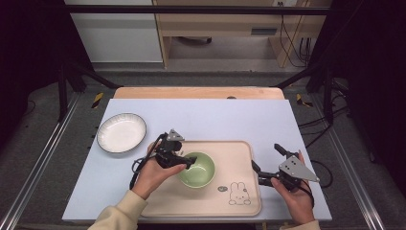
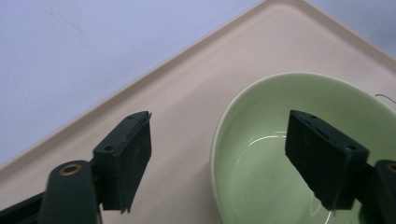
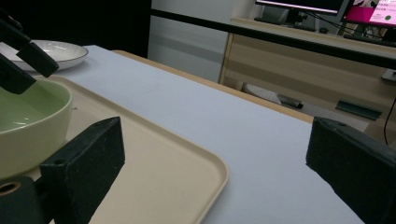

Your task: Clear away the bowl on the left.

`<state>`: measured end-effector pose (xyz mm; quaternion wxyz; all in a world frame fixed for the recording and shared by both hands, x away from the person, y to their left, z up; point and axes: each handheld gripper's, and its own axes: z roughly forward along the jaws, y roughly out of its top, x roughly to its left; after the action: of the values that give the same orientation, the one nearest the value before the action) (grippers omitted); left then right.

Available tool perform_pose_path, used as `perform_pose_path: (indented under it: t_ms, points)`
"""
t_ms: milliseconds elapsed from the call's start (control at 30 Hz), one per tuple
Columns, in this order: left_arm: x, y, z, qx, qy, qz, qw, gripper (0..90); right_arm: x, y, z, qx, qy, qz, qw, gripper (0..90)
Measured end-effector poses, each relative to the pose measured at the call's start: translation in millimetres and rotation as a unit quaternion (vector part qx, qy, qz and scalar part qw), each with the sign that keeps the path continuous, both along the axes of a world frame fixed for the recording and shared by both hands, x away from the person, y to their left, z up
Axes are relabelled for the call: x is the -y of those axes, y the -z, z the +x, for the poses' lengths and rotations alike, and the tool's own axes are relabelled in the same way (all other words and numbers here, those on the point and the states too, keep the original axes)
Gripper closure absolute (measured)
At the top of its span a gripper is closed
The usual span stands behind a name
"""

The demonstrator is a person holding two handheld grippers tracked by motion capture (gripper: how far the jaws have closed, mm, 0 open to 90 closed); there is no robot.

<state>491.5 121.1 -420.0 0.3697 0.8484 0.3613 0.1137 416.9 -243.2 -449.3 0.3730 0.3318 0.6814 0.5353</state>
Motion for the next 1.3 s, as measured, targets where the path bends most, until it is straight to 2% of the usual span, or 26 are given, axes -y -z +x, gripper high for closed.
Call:
perform_pose_path:
  t_ms: [167,300,500,600,700,933,1033,1100,1167,1300]
  points:
    - [2.6,-2.8,-2.9,0.019,0.013,0.003,0.9997,11.9,0.3,0.1,0.1,0.001,0.001,0.0,1.0,4.6]
    - [3.8,-5.2,-4.4,0.039,0.026,-0.006,0.9989,8.0,0.1,0.0,0.0,0.0,0.001,-0.001,1.0,4.6]
    - [6.9,-6.6,-6.9,0.059,0.048,-0.02,0.9969,7.1,0.4,0.1,0.1,0.002,0.002,0.0,1.0,4.1]
    - [8.3,-7.5,-8.3,0.067,0.052,-0.024,0.9961,7.1,0.5,0.0,0.0,0.002,0.003,0.001,1.0,3.9]
    - [9.3,-8.6,-9.5,0.076,0.045,-0.024,0.9958,7.2,0.3,0.2,0.0,0.002,0.002,0.001,1.0,3.9]
    - [11.2,-12.6,-13.9,0.089,0.062,-0.044,0.9931,6.9,0.3,0.2,0.1,0.002,0.003,0.001,1.0,3.8]
    - [13.0,-13.8,-16.4,0.093,0.075,-0.055,0.9913,6.3,0.3,0.2,0.0,0.002,0.003,0.001,1.0,3.9]
    - [13.6,-14.4,-17.2,0.101,0.085,-0.066,0.9891,6.4,0.4,0.2,-0.1,0.002,0.003,0.001,1.0,3.9]
    - [13.3,-14.8,-17.6,0.112,0.099,-0.08,0.9856,6.5,0.7,0.3,0.0,0.002,0.004,0.001,1.0,3.8]
    - [11.2,-16.1,-18.1,0.12,0.103,-0.106,0.9817,7.1,2.0,-0.1,-0.8,0.003,0.008,0.004,1.0,3.7]
